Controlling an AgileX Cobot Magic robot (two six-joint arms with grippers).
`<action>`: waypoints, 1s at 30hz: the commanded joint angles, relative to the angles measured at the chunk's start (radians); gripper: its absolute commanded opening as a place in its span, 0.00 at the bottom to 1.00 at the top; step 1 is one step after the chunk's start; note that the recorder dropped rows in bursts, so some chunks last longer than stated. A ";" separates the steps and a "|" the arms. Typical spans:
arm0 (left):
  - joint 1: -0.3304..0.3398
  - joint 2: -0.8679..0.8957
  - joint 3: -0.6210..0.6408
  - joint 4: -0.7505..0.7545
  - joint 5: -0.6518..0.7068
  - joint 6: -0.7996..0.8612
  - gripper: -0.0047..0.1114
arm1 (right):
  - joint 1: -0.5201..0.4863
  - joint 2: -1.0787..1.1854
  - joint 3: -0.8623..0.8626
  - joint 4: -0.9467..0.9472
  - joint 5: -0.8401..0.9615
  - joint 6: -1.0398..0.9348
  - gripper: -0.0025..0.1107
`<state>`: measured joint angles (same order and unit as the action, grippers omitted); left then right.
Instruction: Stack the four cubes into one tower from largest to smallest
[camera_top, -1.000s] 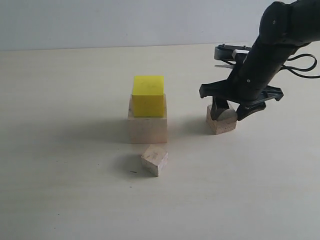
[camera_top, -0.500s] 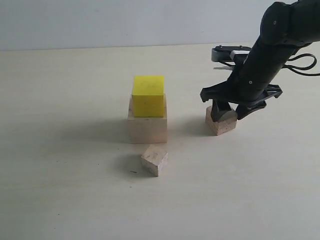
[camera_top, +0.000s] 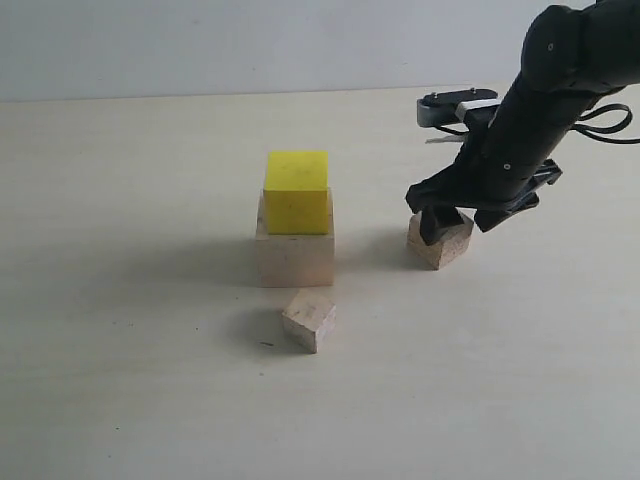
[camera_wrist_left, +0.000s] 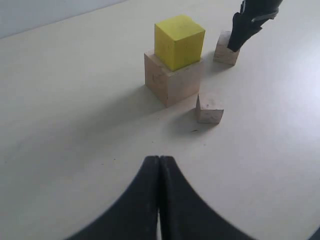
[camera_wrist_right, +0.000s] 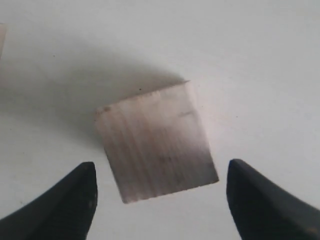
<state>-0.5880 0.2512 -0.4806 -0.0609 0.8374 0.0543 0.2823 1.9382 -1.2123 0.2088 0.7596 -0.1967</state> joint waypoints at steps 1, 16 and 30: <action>-0.006 -0.008 0.006 -0.004 -0.011 0.003 0.04 | -0.003 -0.047 0.007 -0.008 -0.024 -0.020 0.63; -0.006 -0.008 0.006 -0.004 -0.011 0.003 0.04 | 0.001 -0.073 -0.038 0.086 -0.024 -0.389 0.64; -0.006 -0.008 0.006 -0.004 -0.011 0.003 0.04 | 0.014 0.002 -0.142 0.010 0.068 -0.383 0.64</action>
<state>-0.5880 0.2512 -0.4806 -0.0609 0.8374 0.0543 0.2945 1.9303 -1.3416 0.2405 0.8185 -0.5721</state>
